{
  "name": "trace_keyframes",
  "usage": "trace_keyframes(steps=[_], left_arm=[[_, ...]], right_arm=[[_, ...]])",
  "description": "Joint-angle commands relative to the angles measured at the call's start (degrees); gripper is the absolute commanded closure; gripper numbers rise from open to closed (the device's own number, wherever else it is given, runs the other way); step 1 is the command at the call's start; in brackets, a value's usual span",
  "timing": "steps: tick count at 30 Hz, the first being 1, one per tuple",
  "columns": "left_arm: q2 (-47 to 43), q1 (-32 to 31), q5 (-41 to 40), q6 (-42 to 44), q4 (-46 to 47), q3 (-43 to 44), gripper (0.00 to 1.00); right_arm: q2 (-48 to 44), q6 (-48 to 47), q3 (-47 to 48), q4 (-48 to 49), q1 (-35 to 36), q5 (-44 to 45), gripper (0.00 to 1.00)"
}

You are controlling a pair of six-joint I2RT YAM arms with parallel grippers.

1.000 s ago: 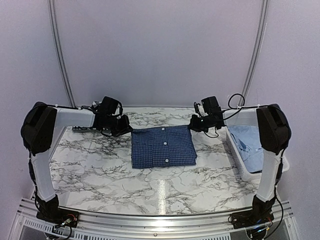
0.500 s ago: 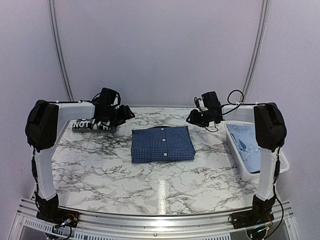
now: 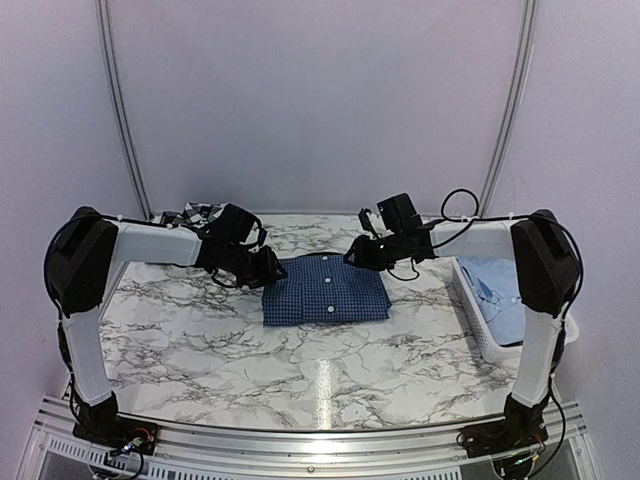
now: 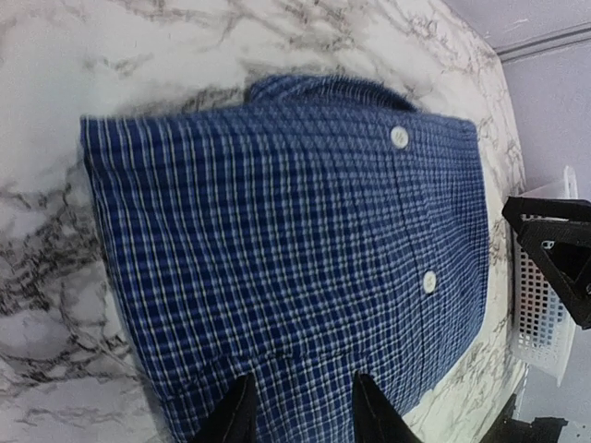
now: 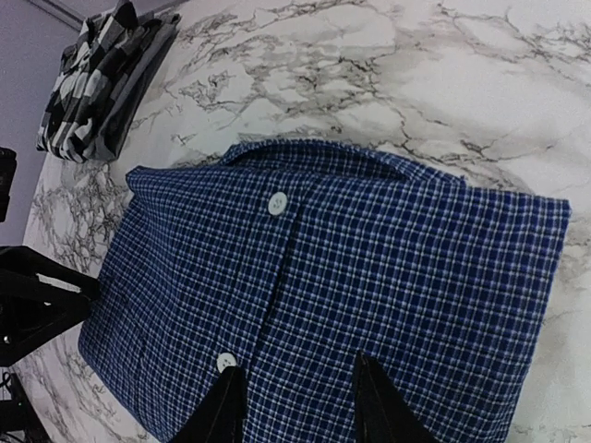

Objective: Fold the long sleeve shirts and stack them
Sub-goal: Smooth out the square-folded shirt at the center of the board.

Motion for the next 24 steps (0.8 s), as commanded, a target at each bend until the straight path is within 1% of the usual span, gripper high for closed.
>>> trace_keyframes(steps=[1, 5, 8, 19, 24], left_arm=[[0.7, -0.9, 1.0, -2.7, 3.3, -4.7, 0.66], [0.5, -1.0, 0.6, -4.2, 6.4, -9.5, 0.68], [0.1, -0.9, -0.3, -4.1, 6.7, -11.6, 0.69], [-0.8, -0.7, 0.0, -3.5, 6.6, -12.0, 0.69], [-3.0, -0.6, -0.2, -2.9, 6.0, -11.8, 0.69]], right_arm=[[0.4, 1.8, -3.7, 2.8, -0.4, -2.2, 0.65], [-0.9, 2.5, -8.0, 3.8, -0.5, -1.6, 0.66], [-1.3, 2.8, -10.7, 4.4, -0.6, -1.4, 0.66], [-5.3, 2.5, -16.2, 3.7, -1.5, 0.4, 0.67], [-7.2, 1.9, -18.2, 3.0, -2.0, 1.4, 0.66]])
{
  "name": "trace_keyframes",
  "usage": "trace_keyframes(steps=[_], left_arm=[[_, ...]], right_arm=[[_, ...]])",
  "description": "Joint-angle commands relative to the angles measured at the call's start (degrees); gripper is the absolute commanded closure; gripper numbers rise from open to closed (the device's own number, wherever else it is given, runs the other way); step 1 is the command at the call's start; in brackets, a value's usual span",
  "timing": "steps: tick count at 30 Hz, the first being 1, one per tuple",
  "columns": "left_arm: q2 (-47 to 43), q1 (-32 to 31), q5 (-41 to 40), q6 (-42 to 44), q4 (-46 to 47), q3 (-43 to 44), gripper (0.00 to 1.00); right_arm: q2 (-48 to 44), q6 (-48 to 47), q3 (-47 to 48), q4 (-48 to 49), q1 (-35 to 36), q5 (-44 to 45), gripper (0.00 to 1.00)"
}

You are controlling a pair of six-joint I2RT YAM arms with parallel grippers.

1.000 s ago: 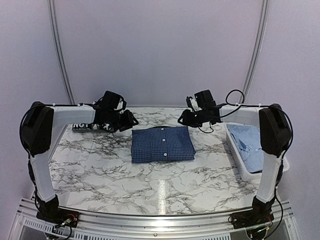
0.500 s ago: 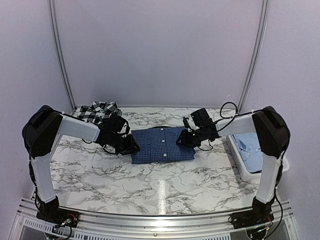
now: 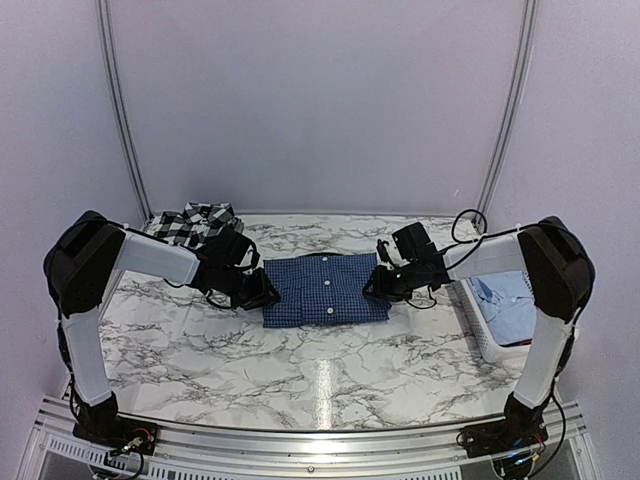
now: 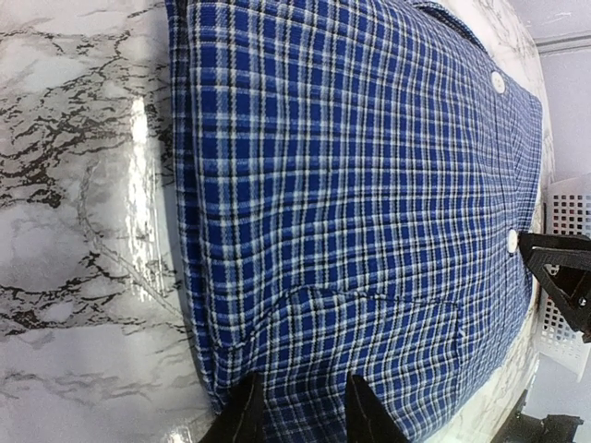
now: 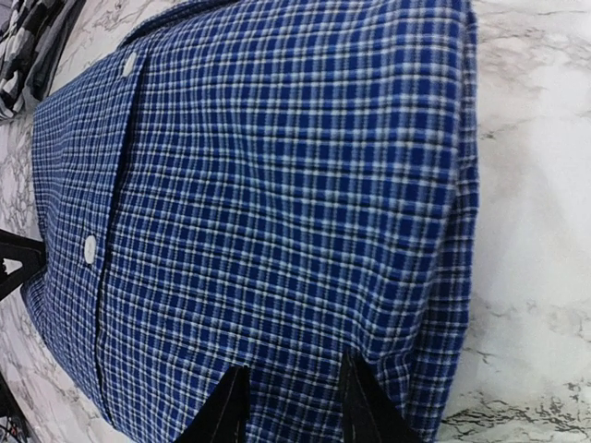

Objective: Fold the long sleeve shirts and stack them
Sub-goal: Smooth out the square-folded shirt at the center of the board.

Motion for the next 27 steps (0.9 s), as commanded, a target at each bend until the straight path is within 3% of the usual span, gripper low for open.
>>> trace_keyframes(steps=[1, 11, 27], left_arm=[[-3.6, 0.5, -0.8, 0.8, -1.3, -0.4, 0.69], [-8.1, 3.0, -1.8, 2.9, -5.2, -1.6, 0.62], [-5.0, 3.6, 1.4, 4.6, -7.3, -1.2, 0.48]], right_arm=[[-2.9, -0.4, -1.5, -1.0, -0.8, 1.8, 0.67], [-7.8, -1.4, -4.7, -2.8, -0.4, 3.6, 0.66], [-10.0, -1.7, -7.2, -4.1, 3.5, 5.3, 0.68]])
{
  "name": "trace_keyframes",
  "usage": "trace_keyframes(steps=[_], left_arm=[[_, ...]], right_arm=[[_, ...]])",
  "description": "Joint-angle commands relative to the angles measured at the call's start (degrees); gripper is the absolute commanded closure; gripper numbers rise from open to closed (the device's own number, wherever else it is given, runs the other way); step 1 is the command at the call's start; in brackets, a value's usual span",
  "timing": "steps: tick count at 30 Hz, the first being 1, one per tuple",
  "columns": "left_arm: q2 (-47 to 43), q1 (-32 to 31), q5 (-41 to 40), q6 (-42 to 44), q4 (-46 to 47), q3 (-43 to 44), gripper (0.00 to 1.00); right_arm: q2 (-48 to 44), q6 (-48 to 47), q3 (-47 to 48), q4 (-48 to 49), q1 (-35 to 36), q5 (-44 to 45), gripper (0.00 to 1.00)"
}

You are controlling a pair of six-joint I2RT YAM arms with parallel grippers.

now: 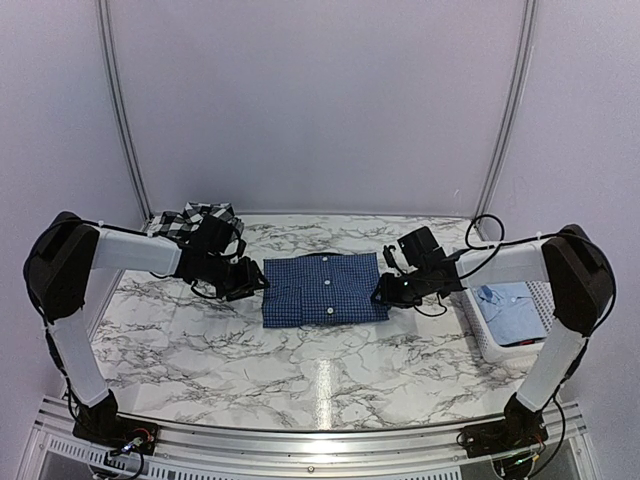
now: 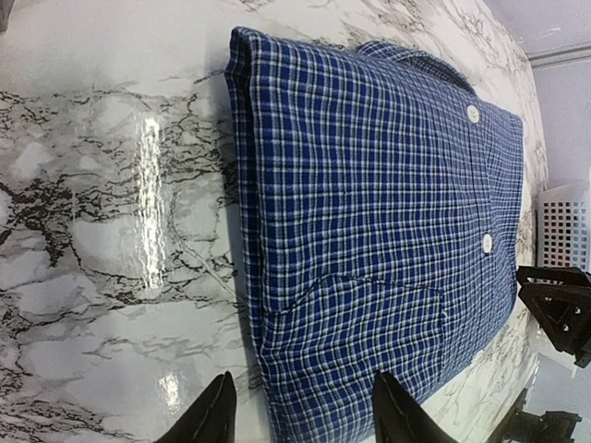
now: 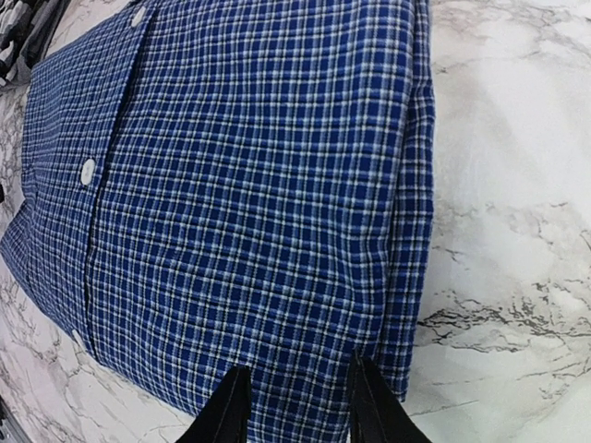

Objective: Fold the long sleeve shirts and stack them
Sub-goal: Smooth out the square-folded shirt at the center of the board, then move the square-folded shirt to the center of the board.

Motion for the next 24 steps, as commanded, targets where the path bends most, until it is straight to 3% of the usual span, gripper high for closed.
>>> trace_keyframes(steps=[1, 10, 24], left_arm=[[1.9, 0.0, 1.5, 1.0, -2.2, -0.1, 0.47], [5.0, -0.7, 2.0, 1.4, -2.3, 0.8, 0.44], [8.7, -2.7, -3.1, 2.4, -7.1, 5.7, 0.43]], right_arm=[[-1.7, 0.0, -1.0, -0.6, 1.5, 0.5, 0.69], [-1.5, 2.1, -4.9, 1.0, 3.7, 1.0, 0.73], [-5.6, 1.4, -1.2, -4.0, 3.6, 6.5, 0.69]])
